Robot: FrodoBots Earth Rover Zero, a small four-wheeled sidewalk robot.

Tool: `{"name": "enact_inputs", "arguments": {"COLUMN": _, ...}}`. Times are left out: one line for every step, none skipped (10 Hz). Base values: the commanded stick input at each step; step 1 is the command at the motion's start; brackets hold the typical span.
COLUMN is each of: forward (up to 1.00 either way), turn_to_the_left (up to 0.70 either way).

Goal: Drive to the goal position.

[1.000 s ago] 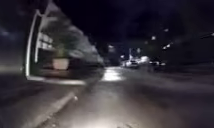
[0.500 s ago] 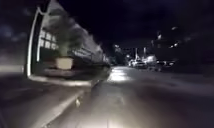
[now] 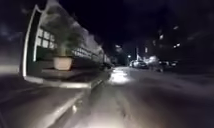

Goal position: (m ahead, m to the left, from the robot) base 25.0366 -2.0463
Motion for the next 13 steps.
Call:
{"name": "enact_inputs", "arguments": {"forward": 0.50, "turn_to_the_left": -0.50}}
{"name": "enact_inputs", "arguments": {"forward": 0.50, "turn_to_the_left": -0.50}}
{"name": "enact_inputs", "arguments": {"forward": 0.50, "turn_to_the_left": -0.50}}
{"name": "enact_inputs", "arguments": {"forward": 0.50, "turn_to_the_left": -0.50}}
{"name": "enact_inputs", "arguments": {"forward": 0.50, "turn_to_the_left": -0.50}}
{"name": "enact_inputs", "arguments": {"forward": 0.50, "turn_to_the_left": -0.47}}
{"name": "enact_inputs", "arguments": {"forward": 0.50, "turn_to_the_left": -0.22}}
{"name": "enact_inputs", "arguments": {"forward": 0.50, "turn_to_the_left": 0.00}}
{"name": "enact_inputs", "arguments": {"forward": 0.50, "turn_to_the_left": 0.00}}
{"name": "enact_inputs", "arguments": {"forward": 0.50, "turn_to_the_left": 0.00}}
{"name": "enact_inputs", "arguments": {"forward": 0.50, "turn_to_the_left": 0.00}}
{"name": "enact_inputs", "arguments": {"forward": 0.50, "turn_to_the_left": 0.00}}
{"name": "enact_inputs", "arguments": {"forward": 0.50, "turn_to_the_left": 0.00}}
